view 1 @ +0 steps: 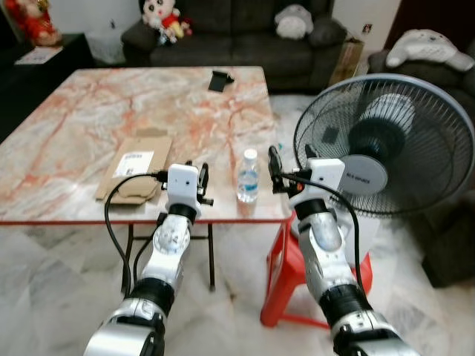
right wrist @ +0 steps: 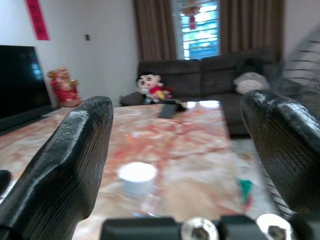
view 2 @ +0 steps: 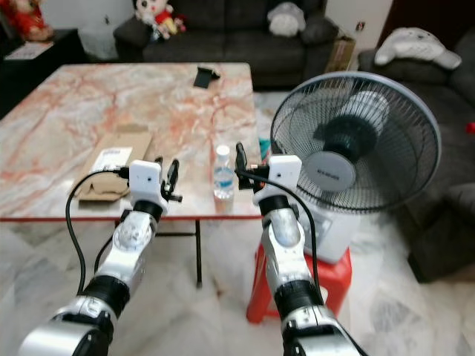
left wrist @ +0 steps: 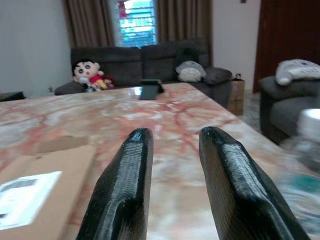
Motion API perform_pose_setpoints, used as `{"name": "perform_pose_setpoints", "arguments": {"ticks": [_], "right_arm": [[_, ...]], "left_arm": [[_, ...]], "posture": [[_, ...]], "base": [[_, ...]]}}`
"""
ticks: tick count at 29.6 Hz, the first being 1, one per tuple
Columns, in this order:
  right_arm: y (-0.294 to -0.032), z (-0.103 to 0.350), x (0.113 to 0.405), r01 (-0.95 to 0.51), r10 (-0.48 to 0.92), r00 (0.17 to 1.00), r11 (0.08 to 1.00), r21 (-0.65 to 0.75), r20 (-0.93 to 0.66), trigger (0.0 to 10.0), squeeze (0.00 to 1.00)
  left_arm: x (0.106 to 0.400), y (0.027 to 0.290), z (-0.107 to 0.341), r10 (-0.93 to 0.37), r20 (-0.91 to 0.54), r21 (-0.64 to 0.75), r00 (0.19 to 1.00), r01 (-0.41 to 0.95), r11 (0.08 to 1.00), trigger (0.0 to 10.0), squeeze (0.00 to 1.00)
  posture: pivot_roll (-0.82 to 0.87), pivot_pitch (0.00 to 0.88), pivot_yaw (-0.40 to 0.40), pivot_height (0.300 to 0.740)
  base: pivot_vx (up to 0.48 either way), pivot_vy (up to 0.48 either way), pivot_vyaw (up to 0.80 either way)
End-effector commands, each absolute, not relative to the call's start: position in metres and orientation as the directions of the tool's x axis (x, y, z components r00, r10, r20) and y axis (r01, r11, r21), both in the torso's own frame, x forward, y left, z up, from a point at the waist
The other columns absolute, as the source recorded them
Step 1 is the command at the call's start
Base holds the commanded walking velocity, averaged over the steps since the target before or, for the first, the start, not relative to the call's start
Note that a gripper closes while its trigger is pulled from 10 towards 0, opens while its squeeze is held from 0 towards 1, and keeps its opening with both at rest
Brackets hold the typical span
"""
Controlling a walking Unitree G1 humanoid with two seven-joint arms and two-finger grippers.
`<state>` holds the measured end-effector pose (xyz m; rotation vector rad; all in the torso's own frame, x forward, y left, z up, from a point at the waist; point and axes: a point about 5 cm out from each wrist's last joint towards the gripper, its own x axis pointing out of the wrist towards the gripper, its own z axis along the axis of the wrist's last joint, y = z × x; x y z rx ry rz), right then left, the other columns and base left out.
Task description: Picking trash to rubbish bin
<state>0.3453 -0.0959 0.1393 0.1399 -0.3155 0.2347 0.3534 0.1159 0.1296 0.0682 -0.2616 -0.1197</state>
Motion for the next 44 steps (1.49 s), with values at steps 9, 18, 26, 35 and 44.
{"name": "perform_pose_setpoints", "arguments": {"ticks": [9, 18, 26, 35, 44], "right_arm": [[-0.085, 0.145, 0.346, -0.293, 0.252, 0.909, 0.953, 0.078, 0.332, 10.0, 0.0], [-0.078, 0.144, 0.343, -0.342, 0.3, 0.895, 0.936, 0.078, 0.33, 10.0, 0.0], [-0.075, 0.143, 0.342, -0.368, 0.326, 0.889, 0.927, 0.079, 0.321, 10.0, 0.0], [-0.07, 0.134, 0.34, -0.397, 0.364, 0.891, 0.915, 0.076, 0.271, 10.0, 0.0], [-0.067, 0.132, 0.341, -0.403, 0.377, 0.894, 0.913, 0.069, 0.241, 10.0, 0.0]], "left_arm": [[0.356, 0.125, 0.134, -0.093, 0.266, 0.078, 0.959, 0.074, 0.994, 10.0, 0.0], [0.355, 0.127, 0.137, -0.083, 0.295, 0.067, 0.952, 0.066, 0.996, 10.0, 0.0], [0.354, 0.129, 0.136, -0.076, 0.292, 0.068, 0.953, 0.059, 0.996, 10.0, 0.0], [0.355, 0.13, 0.135, -0.074, 0.283, 0.07, 0.956, 0.056, 0.996, 10.0, 0.0], [0.36, 0.138, 0.137, -0.073, 0.253, 0.098, 0.965, 0.05, 0.994, 10.0, 0.0]], "posture": [[-0.04, 0.008, -0.007, 0.74], [-0.04, 0.009, -0.006, 0.74], [-0.04, 0.01, -0.007, 0.74], [-0.04, 0.004, -0.008, 0.74], [-0.03, 0.0, -0.01, 0.74]], "base": [[0.361, 0.0, 0.0], [0.179, 0.0, 0.0], [0.0, 0.0, 0.0], [0.0, 0.0, 0.0], [0.0, 0.0, 0.0]]}}
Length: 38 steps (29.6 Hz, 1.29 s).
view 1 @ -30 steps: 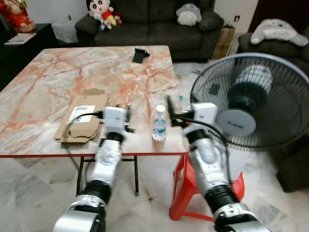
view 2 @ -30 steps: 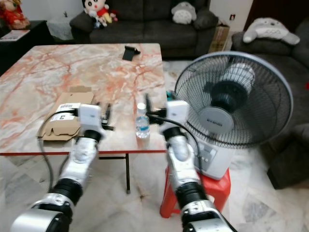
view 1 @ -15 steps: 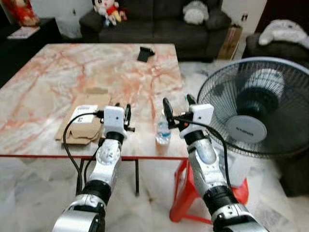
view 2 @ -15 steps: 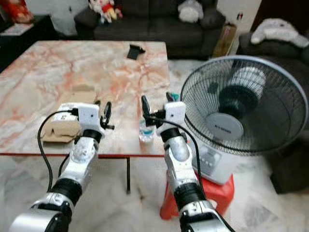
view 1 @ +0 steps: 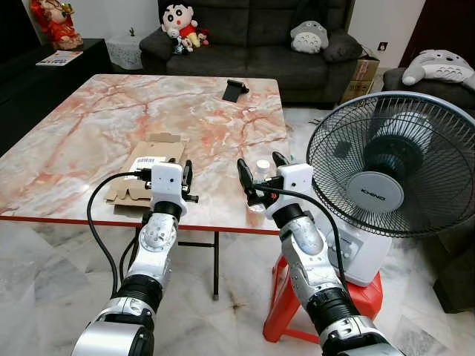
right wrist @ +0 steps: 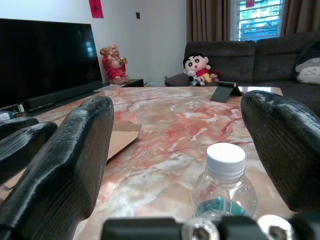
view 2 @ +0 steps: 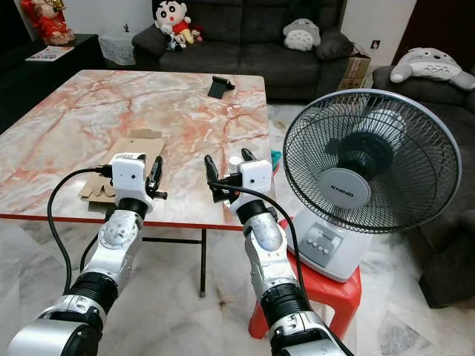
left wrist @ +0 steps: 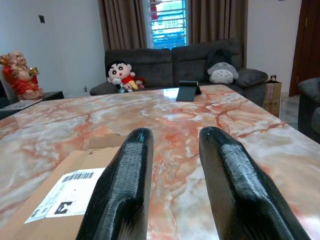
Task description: Picking trash to rubbish bin
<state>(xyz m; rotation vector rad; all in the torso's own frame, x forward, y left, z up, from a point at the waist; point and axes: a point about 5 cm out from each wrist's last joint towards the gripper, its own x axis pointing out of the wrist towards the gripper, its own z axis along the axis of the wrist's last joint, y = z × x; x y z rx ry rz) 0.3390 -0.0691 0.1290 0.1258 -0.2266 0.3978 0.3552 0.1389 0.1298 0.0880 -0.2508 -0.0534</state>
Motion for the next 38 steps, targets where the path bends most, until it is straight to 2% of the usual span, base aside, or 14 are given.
{"name": "perform_pose_setpoints", "arguments": {"ticks": [1, 32, 38], "right_arm": [[-0.0673, 0.1324, 0.341, -0.402, 0.375, 0.895, 0.913, 0.07, 0.241, 10.0, 0.0], [-0.0656, 0.1347, 0.3416, -0.392, 0.373, 0.897, 0.919, 0.038, 0.236, 10.0, 0.0], [-0.0653, 0.1351, 0.341, -0.394, 0.378, 0.894, 0.919, 0.018, 0.239, 10.0, 0.0]], "left_arm": [[0.3599, 0.1391, 0.1368, -0.071, 0.251, 0.099, 0.965, 0.047, 0.994, 10.0, 0.0], [0.3617, 0.1401, 0.139, -0.052, 0.252, 0.099, 0.966, 0.027, 0.995, 10.0, 0.0], [0.3617, 0.1403, 0.1393, -0.048, 0.253, 0.099, 0.966, 0.023, 0.995, 10.0, 0.0]], "posture": [[-0.03, 0.0, -0.01, 0.74], [-0.03, 0.0, -0.008, 0.74], [-0.03, 0.0, -0.006, 0.74]], "base": [[0.0, 0.0, 0.0], [0.0, 0.0, 0.0], [0.243, 0.0, 0.0]]}}
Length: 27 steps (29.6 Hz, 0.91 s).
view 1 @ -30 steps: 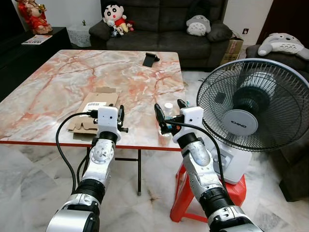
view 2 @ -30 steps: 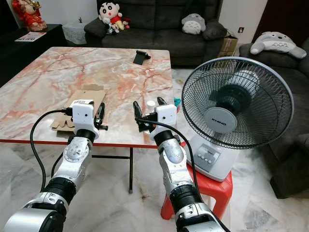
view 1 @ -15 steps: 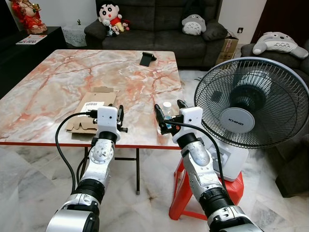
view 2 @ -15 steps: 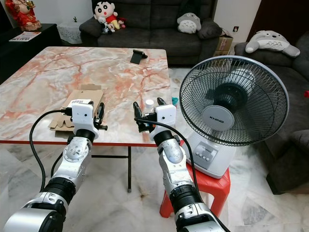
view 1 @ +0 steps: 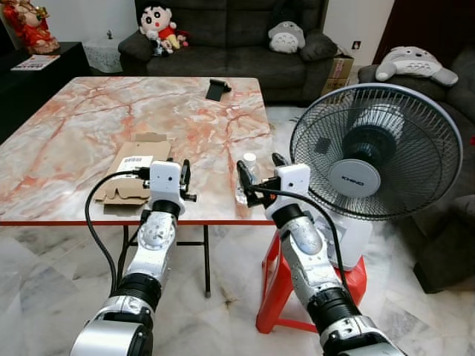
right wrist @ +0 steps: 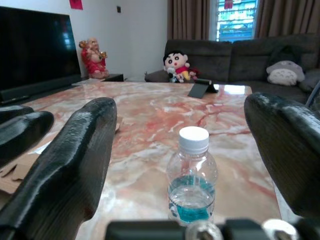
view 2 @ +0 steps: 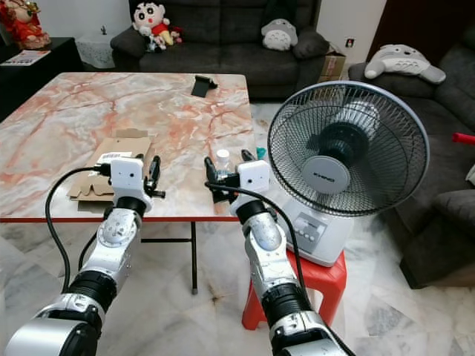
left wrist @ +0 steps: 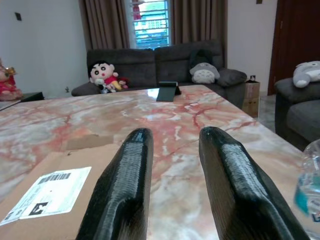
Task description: Picking trash to rubbish bin
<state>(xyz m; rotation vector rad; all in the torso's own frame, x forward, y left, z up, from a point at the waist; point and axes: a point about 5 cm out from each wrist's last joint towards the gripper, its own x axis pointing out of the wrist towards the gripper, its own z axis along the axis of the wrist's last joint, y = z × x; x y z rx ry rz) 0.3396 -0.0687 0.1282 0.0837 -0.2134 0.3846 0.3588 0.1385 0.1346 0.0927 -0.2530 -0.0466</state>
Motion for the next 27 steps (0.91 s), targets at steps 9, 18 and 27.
{"name": "perform_pose_setpoints", "arguments": {"ticks": [9, 18, 27], "right_arm": [[-0.0652, 0.1358, 0.3402, -0.396, 0.381, 0.891, 0.918, 0.01, 0.248, 10.0, 0.0], [-0.0665, 0.1394, 0.3411, -0.389, 0.368, 0.891, 0.921, 0.028, 0.264, 10.0, 0.0], [-0.0684, 0.1447, 0.3421, -0.383, 0.353, 0.889, 0.922, 0.053, 0.29, 10.0, 0.0]], "left_arm": [[0.3619, 0.1401, 0.1397, -0.046, 0.254, 0.099, 0.966, 0.021, 0.995, 10.0, 0.0], [0.3622, 0.1402, 0.1405, -0.042, 0.257, 0.097, 0.965, 0.017, 0.995, 10.0, 0.0], [0.362, 0.1394, 0.1449, -0.046, 0.284, 0.094, 0.958, 0.02, 0.995, 10.0, 0.0]], "posture": [[-0.03, 0.0, -0.007, 0.74], [-0.03, 0.0, -0.009, 0.74], [-0.03, 0.0, -0.011, 0.74]], "base": [[0.247, 0.0, 0.41], [0.247, 0.0, 0.15], [0.246, 0.0, 0.0]]}}
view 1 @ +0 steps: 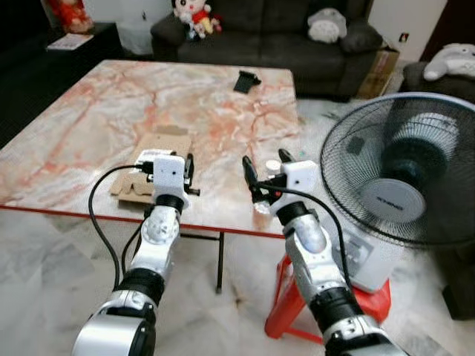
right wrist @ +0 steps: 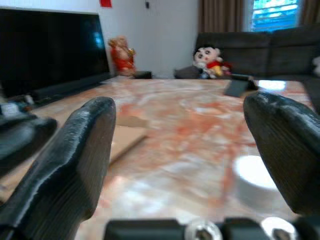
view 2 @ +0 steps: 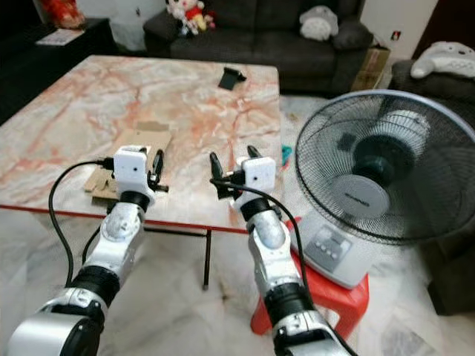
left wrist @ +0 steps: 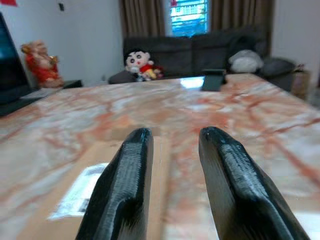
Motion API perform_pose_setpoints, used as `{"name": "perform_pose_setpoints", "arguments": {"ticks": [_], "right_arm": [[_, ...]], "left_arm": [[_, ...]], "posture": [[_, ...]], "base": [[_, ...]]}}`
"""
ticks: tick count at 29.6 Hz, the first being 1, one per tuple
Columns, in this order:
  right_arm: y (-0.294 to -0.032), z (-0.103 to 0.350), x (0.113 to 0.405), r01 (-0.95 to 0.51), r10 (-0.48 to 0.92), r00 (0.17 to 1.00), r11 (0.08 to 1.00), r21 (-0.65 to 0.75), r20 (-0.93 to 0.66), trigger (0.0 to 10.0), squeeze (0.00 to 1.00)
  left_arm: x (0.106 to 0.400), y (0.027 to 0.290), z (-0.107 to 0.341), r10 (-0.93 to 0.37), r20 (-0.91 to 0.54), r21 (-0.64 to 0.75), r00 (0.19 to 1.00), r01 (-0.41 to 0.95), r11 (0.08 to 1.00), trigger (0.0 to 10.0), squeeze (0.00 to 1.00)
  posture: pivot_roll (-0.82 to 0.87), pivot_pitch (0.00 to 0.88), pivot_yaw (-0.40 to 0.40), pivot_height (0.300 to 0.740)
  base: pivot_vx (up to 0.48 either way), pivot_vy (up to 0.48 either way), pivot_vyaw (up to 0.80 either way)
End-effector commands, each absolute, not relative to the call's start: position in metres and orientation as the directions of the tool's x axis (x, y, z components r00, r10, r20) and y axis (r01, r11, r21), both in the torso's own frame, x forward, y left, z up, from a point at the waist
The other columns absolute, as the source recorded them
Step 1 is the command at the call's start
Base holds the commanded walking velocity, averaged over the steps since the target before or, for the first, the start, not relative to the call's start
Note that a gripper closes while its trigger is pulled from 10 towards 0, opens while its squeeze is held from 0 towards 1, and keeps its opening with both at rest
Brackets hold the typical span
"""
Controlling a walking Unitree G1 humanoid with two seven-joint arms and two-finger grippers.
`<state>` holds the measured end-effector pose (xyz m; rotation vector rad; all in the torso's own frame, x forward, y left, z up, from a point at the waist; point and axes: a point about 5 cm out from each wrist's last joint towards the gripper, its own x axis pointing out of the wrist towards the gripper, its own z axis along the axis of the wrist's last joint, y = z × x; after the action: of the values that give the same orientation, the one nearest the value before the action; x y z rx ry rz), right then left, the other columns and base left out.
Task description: Picking trash to rubbish bin
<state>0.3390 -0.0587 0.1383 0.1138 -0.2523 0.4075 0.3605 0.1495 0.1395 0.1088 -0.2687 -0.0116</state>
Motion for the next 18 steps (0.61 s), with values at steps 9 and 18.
{"name": "perform_pose_setpoints", "arguments": {"ticks": [9, 18], "right_arm": [[-0.0687, 0.1462, 0.3423, -0.385, 0.353, 0.888, 0.921, 0.056, 0.296, 10.0, 0.0], [-0.0687, 0.1464, 0.3424, -0.386, 0.353, 0.888, 0.921, 0.058, 0.295, 10.0, 0.0]], "left_arm": [[0.362, 0.1394, 0.1456, -0.044, 0.288, 0.093, 0.956, 0.018, 0.996, 10.0, 0.0], [0.3621, 0.1397, 0.146, -0.044, 0.289, 0.092, 0.956, 0.017, 0.996, 10.0, 0.0]], "posture": [[-0.03, 0.0, -0.011, 0.74], [-0.04, 0.002, -0.009, 0.74]], "base": [[0.245, 0.0, 0.0], [0.246, 0.0, 0.0]]}}
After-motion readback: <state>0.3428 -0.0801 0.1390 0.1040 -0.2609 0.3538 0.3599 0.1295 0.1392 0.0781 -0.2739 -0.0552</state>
